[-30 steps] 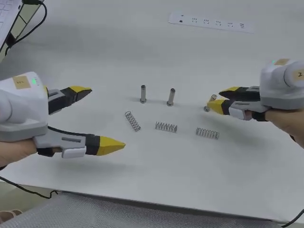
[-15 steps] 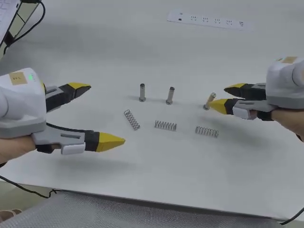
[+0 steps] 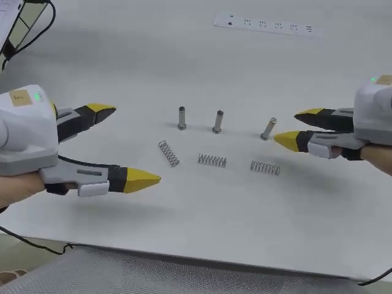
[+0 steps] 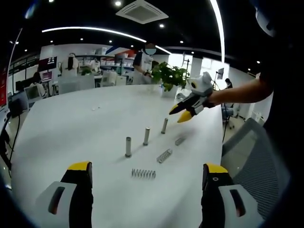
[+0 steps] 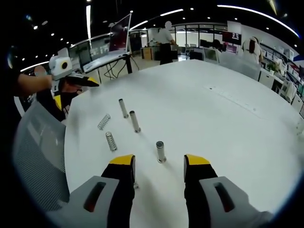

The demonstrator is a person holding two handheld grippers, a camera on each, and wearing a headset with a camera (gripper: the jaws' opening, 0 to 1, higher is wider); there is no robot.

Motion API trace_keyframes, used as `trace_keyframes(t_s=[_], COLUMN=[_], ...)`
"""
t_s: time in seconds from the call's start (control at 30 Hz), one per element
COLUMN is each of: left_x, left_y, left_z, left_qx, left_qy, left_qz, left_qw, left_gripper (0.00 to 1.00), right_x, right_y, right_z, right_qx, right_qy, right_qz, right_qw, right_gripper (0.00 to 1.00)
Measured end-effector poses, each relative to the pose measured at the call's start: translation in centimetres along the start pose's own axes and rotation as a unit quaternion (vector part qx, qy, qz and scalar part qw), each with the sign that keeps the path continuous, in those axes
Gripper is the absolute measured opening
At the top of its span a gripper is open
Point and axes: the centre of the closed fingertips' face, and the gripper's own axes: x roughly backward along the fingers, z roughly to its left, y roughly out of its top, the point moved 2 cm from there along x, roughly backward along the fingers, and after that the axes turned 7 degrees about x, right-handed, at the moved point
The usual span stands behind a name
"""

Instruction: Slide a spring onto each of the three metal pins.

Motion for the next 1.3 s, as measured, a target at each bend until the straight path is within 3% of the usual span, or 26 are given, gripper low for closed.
trace_keyframes(t_s=[0.57,1.0,1.3], left_x=[0.1,0.2,0.1], left_y=[0.1,0.2,0.2], left_z=[0.0,0.0,-0.1], left_qx=[0.000,-0.001,-0.001], left_qy=[0.001,0.001,-0.002], left_qz=[-0.003,-0.002,0.000], left_qw=[1.0000,1.0000,1.0000], left_gripper=[0.94,0.94,0.93], right_x=[2.0,2.6,2.3], right_y=[-0.9,-1.9,-2.6], right_z=[1.1,2.4,3.8], right_qx=[0.007,0.030,0.060], right_qy=[0.010,0.029,0.055], right_qz=[-0.001,0.018,0.039], right_qw=[0.9999,0.9990,0.9959], right_gripper=[0.39,0.37,0.34])
